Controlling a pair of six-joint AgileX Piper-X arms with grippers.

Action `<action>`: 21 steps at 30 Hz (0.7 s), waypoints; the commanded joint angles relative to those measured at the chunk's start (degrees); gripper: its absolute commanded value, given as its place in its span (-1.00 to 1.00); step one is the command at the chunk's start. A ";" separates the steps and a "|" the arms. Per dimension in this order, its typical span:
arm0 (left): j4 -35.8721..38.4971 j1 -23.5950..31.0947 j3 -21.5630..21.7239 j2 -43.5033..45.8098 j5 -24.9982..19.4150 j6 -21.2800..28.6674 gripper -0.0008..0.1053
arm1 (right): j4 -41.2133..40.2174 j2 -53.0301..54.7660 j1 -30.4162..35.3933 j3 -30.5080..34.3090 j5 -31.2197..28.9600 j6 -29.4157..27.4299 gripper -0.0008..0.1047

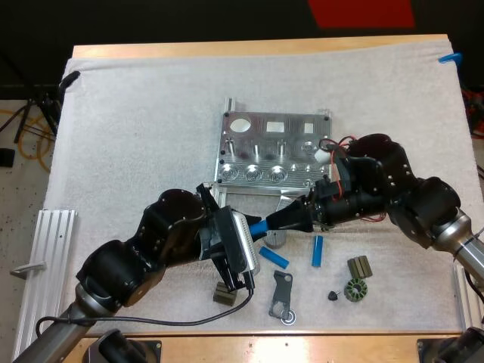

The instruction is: Load cells from right to left

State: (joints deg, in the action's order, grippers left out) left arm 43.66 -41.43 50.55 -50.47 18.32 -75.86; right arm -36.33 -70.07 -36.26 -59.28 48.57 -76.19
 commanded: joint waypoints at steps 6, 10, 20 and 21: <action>0.17 -0.39 -2.46 0.24 0.51 0.40 -0.98 | 0.48 0.29 0.01 -0.19 1.34 -0.10 -0.84; -1.37 -0.39 -2.44 0.24 0.51 0.40 -0.98 | 0.48 0.29 0.01 -0.19 1.48 -0.10 -0.84; -2.85 -0.39 -2.44 0.24 0.27 0.40 -0.98 | 0.48 0.29 0.01 -0.19 1.63 -0.10 -0.16; -2.85 -0.39 -2.44 0.24 0.27 0.40 -0.98 | 0.48 0.29 0.01 -0.19 1.70 -0.10 -0.16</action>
State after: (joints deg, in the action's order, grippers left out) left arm 41.82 -41.43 48.17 -50.47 18.65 -75.86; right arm -36.20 -70.21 -36.26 -59.28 49.36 -75.96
